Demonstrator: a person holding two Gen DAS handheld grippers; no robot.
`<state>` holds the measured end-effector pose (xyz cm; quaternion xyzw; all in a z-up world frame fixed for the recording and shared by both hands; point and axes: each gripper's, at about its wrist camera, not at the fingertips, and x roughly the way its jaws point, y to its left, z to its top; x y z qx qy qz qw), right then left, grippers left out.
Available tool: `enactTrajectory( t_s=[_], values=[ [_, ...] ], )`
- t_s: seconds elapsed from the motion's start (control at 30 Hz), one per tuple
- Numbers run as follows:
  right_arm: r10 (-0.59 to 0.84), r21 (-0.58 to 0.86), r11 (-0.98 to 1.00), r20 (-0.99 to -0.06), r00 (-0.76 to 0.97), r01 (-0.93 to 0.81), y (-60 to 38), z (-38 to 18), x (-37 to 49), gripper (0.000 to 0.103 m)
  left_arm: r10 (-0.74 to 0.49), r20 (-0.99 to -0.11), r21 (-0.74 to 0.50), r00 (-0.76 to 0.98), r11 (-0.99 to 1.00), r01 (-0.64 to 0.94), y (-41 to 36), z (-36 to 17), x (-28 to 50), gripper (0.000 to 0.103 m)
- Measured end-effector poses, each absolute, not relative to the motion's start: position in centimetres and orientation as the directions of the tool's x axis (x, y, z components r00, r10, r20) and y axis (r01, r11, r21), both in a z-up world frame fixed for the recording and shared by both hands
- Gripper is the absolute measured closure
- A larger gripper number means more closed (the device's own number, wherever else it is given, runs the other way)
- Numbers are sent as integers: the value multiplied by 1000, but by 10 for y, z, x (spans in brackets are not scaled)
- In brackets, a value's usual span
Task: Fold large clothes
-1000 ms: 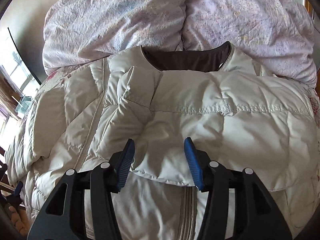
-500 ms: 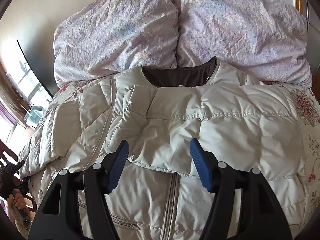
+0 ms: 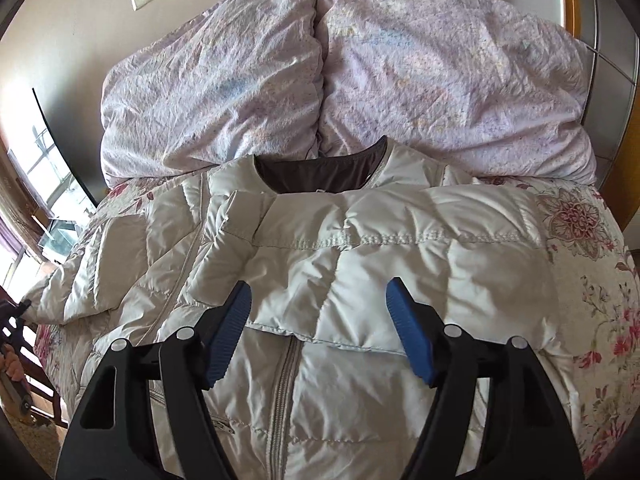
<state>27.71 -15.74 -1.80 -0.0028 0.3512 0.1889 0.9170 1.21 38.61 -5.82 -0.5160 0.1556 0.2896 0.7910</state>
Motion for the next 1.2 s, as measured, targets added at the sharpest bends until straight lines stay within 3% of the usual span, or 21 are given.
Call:
enactTrajectory(
  t_s=[0.23, 0.47, 0.7, 0.93, 1.03, 1.1, 1.17, 1.2],
  values=[
    [306, 157, 951, -615, 727, -268, -205, -14, 275, 32, 257, -431, -630, 865, 601, -492, 322, 39, 80, 97],
    [266, 153, 964, -621, 737, -218, -231, -19, 270, 32, 1, -376, -544, 927, 809, -222, 205, 69, 154, 96],
    [262, 168, 965, -627, 733, -201, -241, -25, 272, 32, -247, -454, -481, 856, 877, -2, 100, 54, 208, 96],
    [260, 156, 965, -633, 729, -209, -239, -31, 272, 32, -247, -562, -365, 789, 931, 32, 43, 24, 237, 94],
    [255, 159, 967, -637, 728, -200, -238, -32, 275, 32, -251, -609, -327, 753, 944, 49, 24, 5, 247, 76],
    [256, 166, 967, -639, 725, -195, -237, -33, 276, 32, -268, -641, -311, 719, 947, 76, 7, -9, 253, 45],
    [255, 165, 967, -639, 726, -195, -235, -32, 275, 32, -292, -666, -300, 686, 947, 111, -5, -19, 250, 28],
    [259, 166, 966, -636, 727, -199, -235, -31, 275, 32, -310, -666, -303, 678, 943, 134, -7, -19, 247, 25]
  ],
)
